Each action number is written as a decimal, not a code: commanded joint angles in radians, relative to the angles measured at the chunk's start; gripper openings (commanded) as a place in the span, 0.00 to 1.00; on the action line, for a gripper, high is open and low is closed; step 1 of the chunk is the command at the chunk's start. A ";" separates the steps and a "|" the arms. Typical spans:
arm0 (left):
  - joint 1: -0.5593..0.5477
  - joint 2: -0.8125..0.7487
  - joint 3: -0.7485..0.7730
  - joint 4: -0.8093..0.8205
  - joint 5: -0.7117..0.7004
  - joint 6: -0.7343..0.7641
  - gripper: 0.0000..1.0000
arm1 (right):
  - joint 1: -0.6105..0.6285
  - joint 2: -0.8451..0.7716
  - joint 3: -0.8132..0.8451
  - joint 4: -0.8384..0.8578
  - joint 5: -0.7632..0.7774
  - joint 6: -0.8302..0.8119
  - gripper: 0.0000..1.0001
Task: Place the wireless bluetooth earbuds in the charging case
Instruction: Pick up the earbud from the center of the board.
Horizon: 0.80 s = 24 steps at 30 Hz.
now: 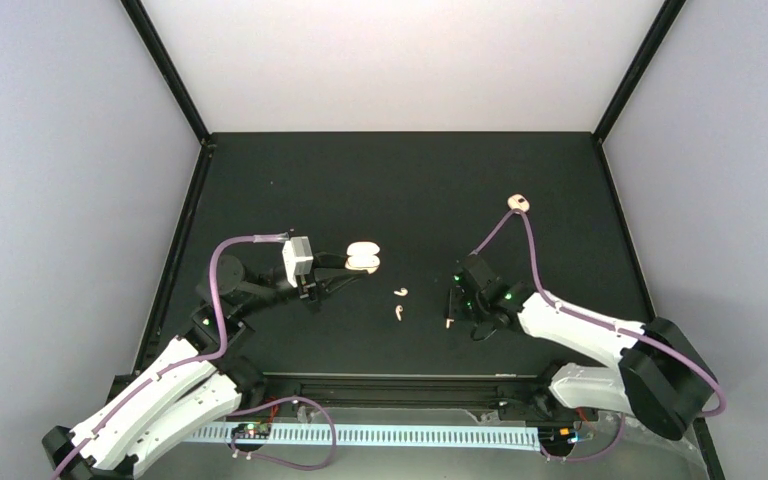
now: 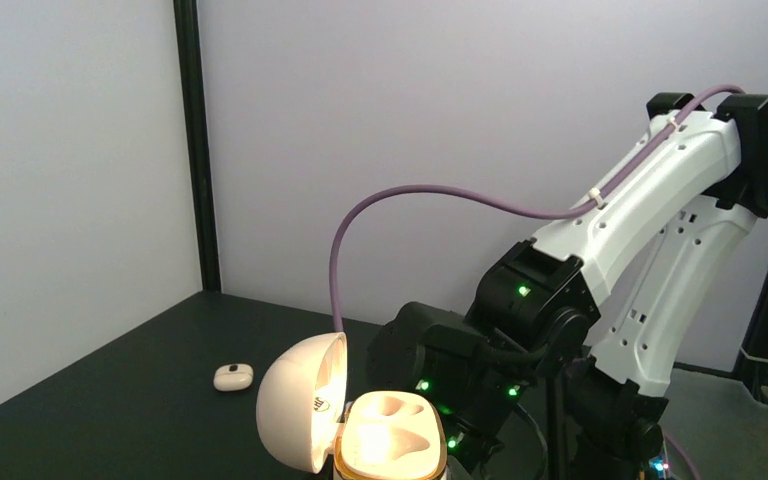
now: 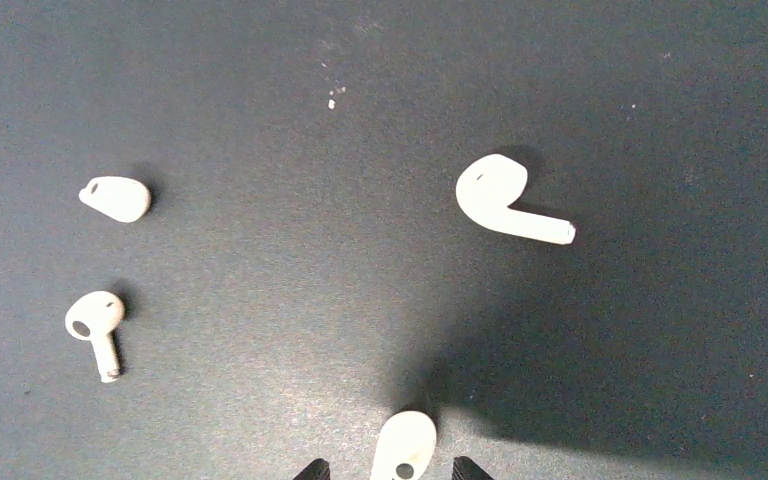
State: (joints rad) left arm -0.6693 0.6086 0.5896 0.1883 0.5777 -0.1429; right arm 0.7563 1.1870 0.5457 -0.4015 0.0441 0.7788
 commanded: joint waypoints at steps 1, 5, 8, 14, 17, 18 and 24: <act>-0.008 -0.006 -0.002 0.026 -0.011 -0.007 0.02 | -0.005 0.042 0.022 0.028 0.013 -0.017 0.31; -0.009 -0.008 -0.002 0.026 -0.013 -0.005 0.02 | -0.005 0.052 0.019 0.023 0.027 -0.020 0.30; -0.009 -0.007 -0.001 0.028 -0.012 -0.006 0.02 | -0.005 0.055 0.021 0.016 0.038 -0.026 0.30; -0.010 -0.007 -0.001 0.028 -0.012 -0.006 0.02 | -0.005 0.079 0.033 0.011 0.044 -0.039 0.29; -0.009 -0.008 -0.001 0.026 -0.012 -0.004 0.02 | -0.005 0.093 0.044 0.008 0.040 -0.043 0.28; -0.009 -0.009 -0.001 0.027 -0.012 -0.004 0.02 | -0.005 0.097 0.048 0.006 0.042 -0.046 0.27; -0.011 -0.012 -0.001 0.026 -0.012 -0.004 0.01 | -0.002 0.120 0.062 0.000 0.042 -0.053 0.26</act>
State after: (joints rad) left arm -0.6746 0.6083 0.5880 0.1886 0.5762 -0.1429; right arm 0.7563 1.2915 0.5842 -0.3965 0.0620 0.7391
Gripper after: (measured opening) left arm 0.195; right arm 0.260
